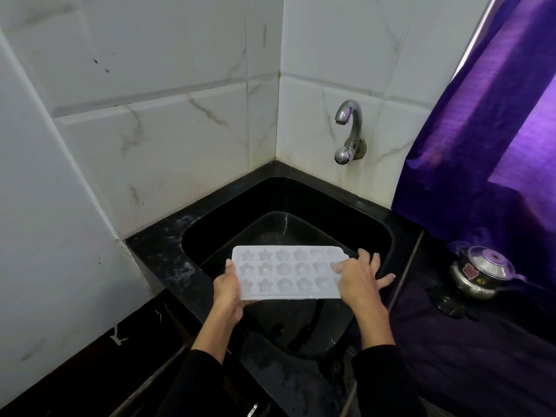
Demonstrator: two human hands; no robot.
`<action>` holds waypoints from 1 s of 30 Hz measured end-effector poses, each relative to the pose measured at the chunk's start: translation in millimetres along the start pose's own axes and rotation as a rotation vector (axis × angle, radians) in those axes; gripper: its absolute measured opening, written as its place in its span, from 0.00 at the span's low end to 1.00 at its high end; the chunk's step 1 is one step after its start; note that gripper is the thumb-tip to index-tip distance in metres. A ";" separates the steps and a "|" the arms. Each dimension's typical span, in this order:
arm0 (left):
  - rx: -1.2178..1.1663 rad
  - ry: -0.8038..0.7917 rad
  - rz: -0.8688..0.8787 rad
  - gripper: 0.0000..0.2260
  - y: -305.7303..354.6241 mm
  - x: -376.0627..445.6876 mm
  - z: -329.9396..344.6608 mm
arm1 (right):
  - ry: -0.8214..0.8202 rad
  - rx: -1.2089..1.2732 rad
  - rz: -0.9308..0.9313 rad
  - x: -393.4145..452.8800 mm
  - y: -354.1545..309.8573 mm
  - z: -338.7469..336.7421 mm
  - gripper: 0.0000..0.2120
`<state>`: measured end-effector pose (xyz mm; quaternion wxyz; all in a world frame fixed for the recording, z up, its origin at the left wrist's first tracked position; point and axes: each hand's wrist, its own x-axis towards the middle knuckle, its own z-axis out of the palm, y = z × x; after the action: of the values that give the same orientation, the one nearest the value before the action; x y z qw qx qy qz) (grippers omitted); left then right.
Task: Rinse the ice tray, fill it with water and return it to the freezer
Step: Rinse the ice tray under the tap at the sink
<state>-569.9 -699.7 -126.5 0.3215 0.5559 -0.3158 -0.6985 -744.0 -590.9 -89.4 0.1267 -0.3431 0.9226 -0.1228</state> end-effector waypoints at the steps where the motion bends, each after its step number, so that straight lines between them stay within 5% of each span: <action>1: -0.002 0.001 0.000 0.20 0.3 -0.5 0.4 | 0.030 0.025 -0.005 -0.7 0.1 -0.7 0.20; 5: -0.005 0.002 0.011 0.20 1.7 -1.9 1.4 | 0.101 0.070 -0.082 -1.5 -6.1 -2.5 0.27; 18: -0.015 0.004 0.004 0.19 2.2 -5.1 1.4 | -0.052 -0.048 -0.126 -6.9 -16.0 1.9 0.36; 30: -0.002 0.004 0.016 0.20 1.4 -1.2 2.5 | -0.052 -0.085 -0.121 -3.4 -14.7 1.2 0.37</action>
<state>-572.0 -699.4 -124.2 0.3282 0.5545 -0.3187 -0.6951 -732.2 -599.7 -85.3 0.1282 -0.4063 0.9010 -0.0818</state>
